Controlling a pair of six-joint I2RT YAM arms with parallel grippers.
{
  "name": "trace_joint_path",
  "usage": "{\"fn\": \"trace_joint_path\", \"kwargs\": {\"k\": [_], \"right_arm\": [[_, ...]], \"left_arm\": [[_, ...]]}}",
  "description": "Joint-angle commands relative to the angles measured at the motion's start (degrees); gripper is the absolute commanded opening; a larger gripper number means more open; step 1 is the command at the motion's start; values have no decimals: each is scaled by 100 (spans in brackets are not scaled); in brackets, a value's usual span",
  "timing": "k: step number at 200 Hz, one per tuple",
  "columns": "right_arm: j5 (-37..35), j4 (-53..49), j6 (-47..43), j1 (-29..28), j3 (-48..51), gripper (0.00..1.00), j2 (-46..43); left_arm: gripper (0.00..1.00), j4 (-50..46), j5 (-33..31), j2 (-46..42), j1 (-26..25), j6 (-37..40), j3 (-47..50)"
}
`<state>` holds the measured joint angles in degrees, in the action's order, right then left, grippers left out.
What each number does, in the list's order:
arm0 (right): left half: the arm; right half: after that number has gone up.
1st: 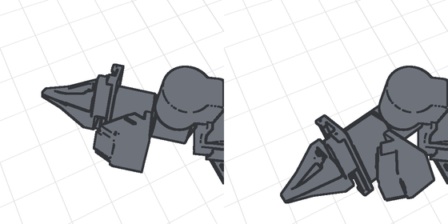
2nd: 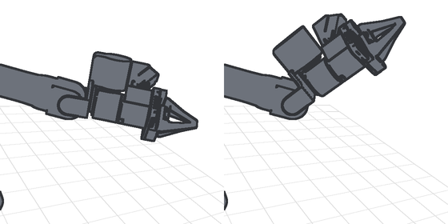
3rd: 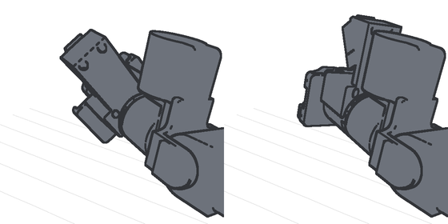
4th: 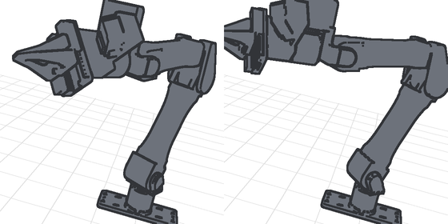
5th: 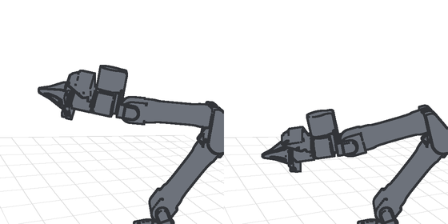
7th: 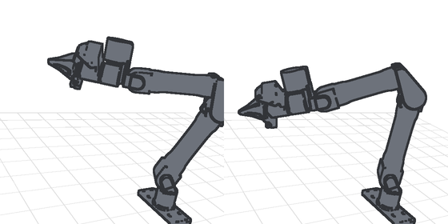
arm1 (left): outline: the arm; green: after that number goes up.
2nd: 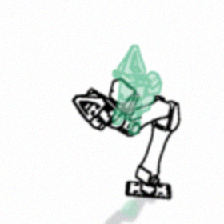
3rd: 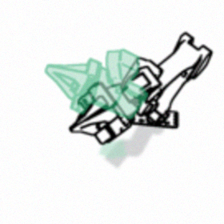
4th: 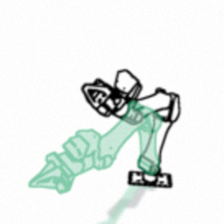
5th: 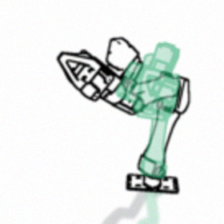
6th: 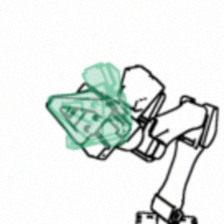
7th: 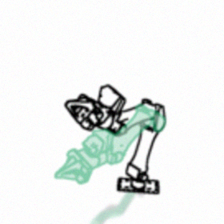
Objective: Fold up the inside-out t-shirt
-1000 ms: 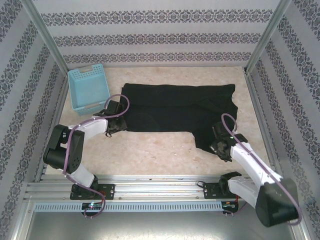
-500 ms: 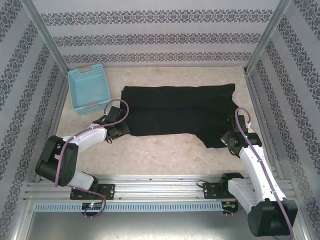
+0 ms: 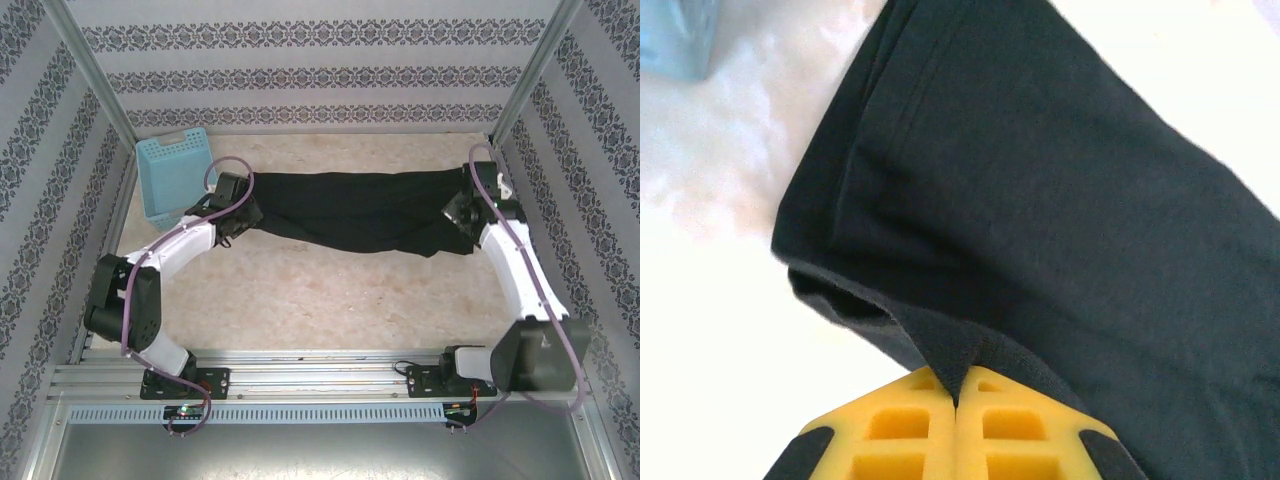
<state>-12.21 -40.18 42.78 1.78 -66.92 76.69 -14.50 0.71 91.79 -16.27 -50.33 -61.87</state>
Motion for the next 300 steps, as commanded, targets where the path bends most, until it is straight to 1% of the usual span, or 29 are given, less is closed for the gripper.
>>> {"fn": "trace_joint_path", "kwargs": {"k": [1,31,46,72,145,181,213,232,246,256,266,280,287,295,300], "right_arm": [[-350,271,-234,120,-657,0,538],[-553,266,-359,146,-1532,0,1342],[-568,267,-410,147,-1903,0,1694],[-452,235,-452,156,-2472,0,2281],[-55,353,-553,156,-3394,0,3459],[-46,337,-647,164,-3824,0,4046],[-238,22,-730,180,-4456,0,4589],[-290,-2,-717,208,-4550,0,4741],[-324,-45,-693,225,-4583,0,4826],[-359,-82,-680,235,-4615,0,4878],[-344,-70,-701,236,-4632,10,4915],[-311,-131,-770,244,-4718,34,4931],[-292,-198,-835,254,-4791,44,4915],[-274,-270,-929,251,-4838,53,4879],[-273,-351,-974,256,-4873,57,4831]], "left_arm": [[0,-146,-386,388,133,-287,-375],[0,-225,-669,810,147,-442,-894],[0,-327,-859,975,142,-443,-1136],[0,-500,-1012,1276,151,-438,-1499],[0,-749,-1400,1976,172,-484,-2103],[0,-840,-1517,2318,231,-539,-2295],[0,-1004,-1581,2620,274,-509,-2589],[0,-1052,-1617,2746,294,-496,-2708],[5,-1024,-1587,2838,309,-489,-2766],[12,-1032,-1525,2922,318,-428,-2851],[19,-1124,-1461,2994,327,-372,-2996],[32,-1219,-1409,3007,326,-299,-3132],[37,-1222,-1378,2962,324,-251,-3164],[43,-1221,-1339,2884,314,-173,-3191],[45,-1229,-1329,2836,299,-127,-3211]]}}
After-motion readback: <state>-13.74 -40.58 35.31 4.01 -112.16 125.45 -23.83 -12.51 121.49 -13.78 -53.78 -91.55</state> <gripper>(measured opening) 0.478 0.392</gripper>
